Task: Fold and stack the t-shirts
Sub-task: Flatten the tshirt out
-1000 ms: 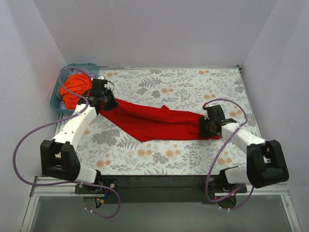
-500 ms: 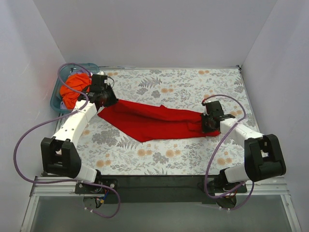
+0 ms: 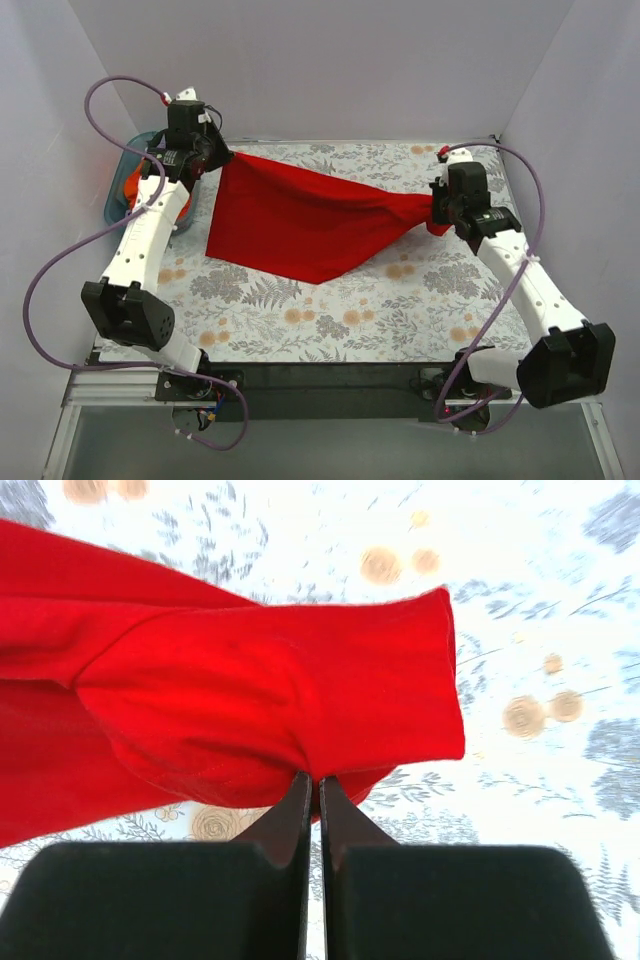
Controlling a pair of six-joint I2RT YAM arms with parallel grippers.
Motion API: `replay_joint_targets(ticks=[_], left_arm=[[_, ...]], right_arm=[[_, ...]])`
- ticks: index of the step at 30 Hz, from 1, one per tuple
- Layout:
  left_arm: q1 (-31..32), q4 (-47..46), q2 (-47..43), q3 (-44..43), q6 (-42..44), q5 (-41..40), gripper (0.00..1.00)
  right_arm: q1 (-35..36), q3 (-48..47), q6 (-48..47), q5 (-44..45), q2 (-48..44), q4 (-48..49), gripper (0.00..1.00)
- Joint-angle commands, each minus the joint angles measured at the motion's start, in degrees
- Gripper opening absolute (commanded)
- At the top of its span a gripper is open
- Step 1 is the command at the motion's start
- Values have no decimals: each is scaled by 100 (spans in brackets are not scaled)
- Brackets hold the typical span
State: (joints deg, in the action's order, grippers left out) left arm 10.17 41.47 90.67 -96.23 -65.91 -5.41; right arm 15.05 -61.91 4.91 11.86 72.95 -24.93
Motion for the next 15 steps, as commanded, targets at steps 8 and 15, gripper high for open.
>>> replay_joint_targets(ticks=[8, 15], left_arm=[[-42, 160, -2544, 734, -291, 154, 0], [-51, -60, -2520, 1501, -378, 145, 0]], right_arm=[[-55, 301, -148, 247, -2187, -399, 1], [-46, 619, -183, -210, -2303, -293, 1]])
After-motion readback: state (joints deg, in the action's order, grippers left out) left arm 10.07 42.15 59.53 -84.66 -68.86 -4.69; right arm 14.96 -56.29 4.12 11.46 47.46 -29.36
